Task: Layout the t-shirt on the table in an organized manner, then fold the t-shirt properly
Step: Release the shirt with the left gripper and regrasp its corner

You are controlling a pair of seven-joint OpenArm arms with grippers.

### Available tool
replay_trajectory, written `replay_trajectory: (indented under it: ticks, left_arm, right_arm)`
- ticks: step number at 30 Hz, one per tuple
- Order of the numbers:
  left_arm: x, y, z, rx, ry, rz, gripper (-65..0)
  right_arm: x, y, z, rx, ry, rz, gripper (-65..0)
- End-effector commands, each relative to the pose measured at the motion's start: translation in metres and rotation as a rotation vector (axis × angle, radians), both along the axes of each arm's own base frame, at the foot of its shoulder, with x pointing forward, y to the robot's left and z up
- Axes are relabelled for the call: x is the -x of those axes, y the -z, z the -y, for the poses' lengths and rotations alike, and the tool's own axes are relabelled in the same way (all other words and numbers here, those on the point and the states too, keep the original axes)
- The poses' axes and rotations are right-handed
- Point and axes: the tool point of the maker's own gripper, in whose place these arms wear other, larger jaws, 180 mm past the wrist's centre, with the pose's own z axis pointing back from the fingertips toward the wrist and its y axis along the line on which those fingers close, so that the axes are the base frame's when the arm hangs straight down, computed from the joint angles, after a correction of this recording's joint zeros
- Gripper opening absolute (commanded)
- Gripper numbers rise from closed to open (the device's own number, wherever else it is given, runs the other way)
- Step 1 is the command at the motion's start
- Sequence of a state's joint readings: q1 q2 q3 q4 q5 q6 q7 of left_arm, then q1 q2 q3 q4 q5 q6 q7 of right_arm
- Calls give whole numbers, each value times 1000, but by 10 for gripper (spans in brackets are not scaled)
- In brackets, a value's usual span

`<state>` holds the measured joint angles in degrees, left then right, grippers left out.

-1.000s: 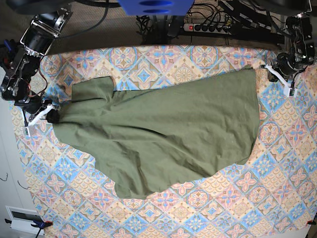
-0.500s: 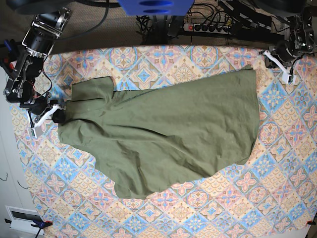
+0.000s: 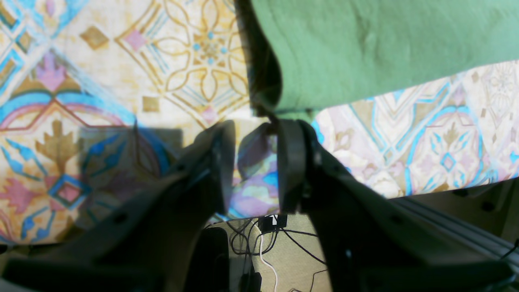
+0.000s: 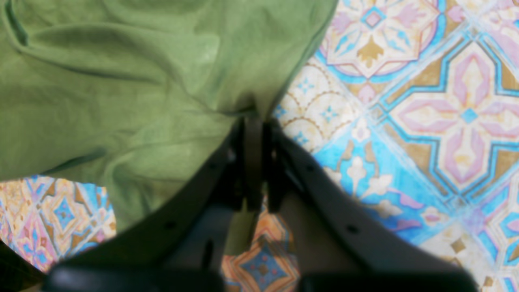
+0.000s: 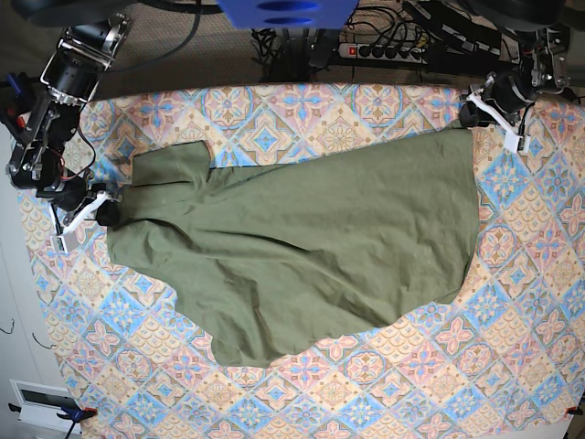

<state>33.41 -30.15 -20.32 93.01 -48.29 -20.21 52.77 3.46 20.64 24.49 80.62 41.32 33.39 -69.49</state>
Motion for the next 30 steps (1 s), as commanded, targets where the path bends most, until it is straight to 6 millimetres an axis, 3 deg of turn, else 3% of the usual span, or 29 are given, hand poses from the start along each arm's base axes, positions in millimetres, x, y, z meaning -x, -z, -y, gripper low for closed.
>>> replay_trajectory:
  ticks: [1,6,14,18,21,26,30]
  left_arm:
    - [1,-1,5,5,24,-6,-469]
    - [-17,-29,32,1,119,87,-476]
    - [-26,-43,34,-138,211,135,-477]
    - [-23,-42,28,-170,213,129,-477]
    - [-24,-45,12,-211,183,131,-470]
    - [-34,-42,1,-229,156,139,-470]
    - [-30,-31,-6,-216,126,104,-469]
  right_arm:
    - [-12,-19,7,11,2,65,-639]
    - [-12,-18,6,10,1,64,-639]
    - [-11,-18,6,9,2,63,-639]
    - [-11,-18,7,9,5,64,-639]
    - [-11,-19,7,10,5,66,-639]
    - [-11,-19,7,11,4,67,-639]
    - [-11,-19,8,10,6,66,-639]
